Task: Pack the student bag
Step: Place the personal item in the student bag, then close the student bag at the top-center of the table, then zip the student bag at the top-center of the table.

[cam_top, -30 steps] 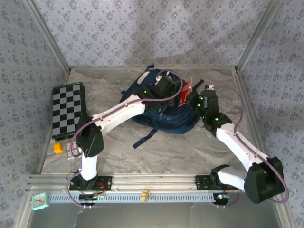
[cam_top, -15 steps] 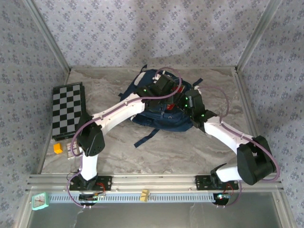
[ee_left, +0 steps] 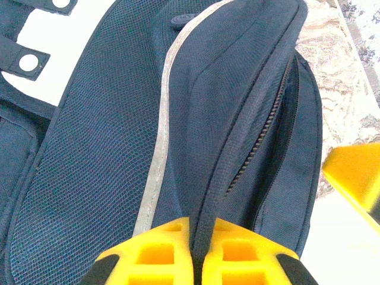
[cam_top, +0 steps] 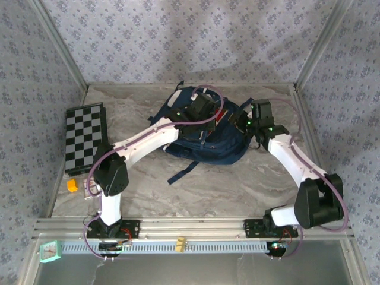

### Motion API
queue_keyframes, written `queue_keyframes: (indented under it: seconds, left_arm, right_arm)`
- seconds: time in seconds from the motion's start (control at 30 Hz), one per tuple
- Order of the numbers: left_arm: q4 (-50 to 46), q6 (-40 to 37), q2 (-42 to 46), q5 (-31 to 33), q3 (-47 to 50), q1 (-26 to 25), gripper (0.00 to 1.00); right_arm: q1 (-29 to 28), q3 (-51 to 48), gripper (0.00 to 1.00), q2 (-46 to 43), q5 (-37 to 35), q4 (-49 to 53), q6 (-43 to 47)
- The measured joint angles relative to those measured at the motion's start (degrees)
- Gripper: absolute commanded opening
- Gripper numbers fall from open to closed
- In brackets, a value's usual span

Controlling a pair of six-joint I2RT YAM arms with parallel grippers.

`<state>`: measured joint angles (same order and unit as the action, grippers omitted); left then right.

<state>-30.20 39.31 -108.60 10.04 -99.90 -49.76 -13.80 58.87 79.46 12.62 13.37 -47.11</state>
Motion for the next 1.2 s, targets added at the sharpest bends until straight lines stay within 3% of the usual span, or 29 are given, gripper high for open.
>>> queue_keyframes:
  seconds: [0.23, 0.4, 0.53, 0.67, 0.9, 1.03, 1.2]
  left_arm:
    - [0.09, 0.00, 0.07, -1.51, 0.20, 0.55, 0.00]
    - [0.59, -0.33, 0.20, -4.15, 0.90, 1.05, 0.17]
    - [3.41, -0.11, 3.61, -8.98, 5.22, 2.12, 0.42]
    - [6.93, 0.87, 12.28, -12.61, 13.00, 3.96, 0.50]
    - [11.21, 2.86, 23.93, -16.02, 25.07, 11.76, 0.56]
    - [13.68, 5.03, 23.50, -18.25, 32.33, 16.39, 0.57]
    - [17.29, 8.96, 20.48, -21.49, 36.87, 17.09, 0.58]
  right_arm:
    - [-0.04, 2.60, 0.24, 6.10, 5.07, 0.20, 0.68]
    - [-0.04, 4.24, 0.31, 6.12, 5.42, 1.92, 3.10]
    - [-0.13, 3.98, 0.38, 2.10, 2.99, 5.92, 6.32]
    - [-1.62, 2.69, 0.44, -4.35, -1.49, 10.67, 9.25]
    - [-13.81, 0.17, 0.53, -11.32, -13.79, 19.71, 10.16]
    - [-22.16, -0.46, 0.55, -10.84, -18.82, 22.43, 7.26]
    - [-30.82, -0.55, 0.55, -7.52, -23.98, 22.49, 3.87]
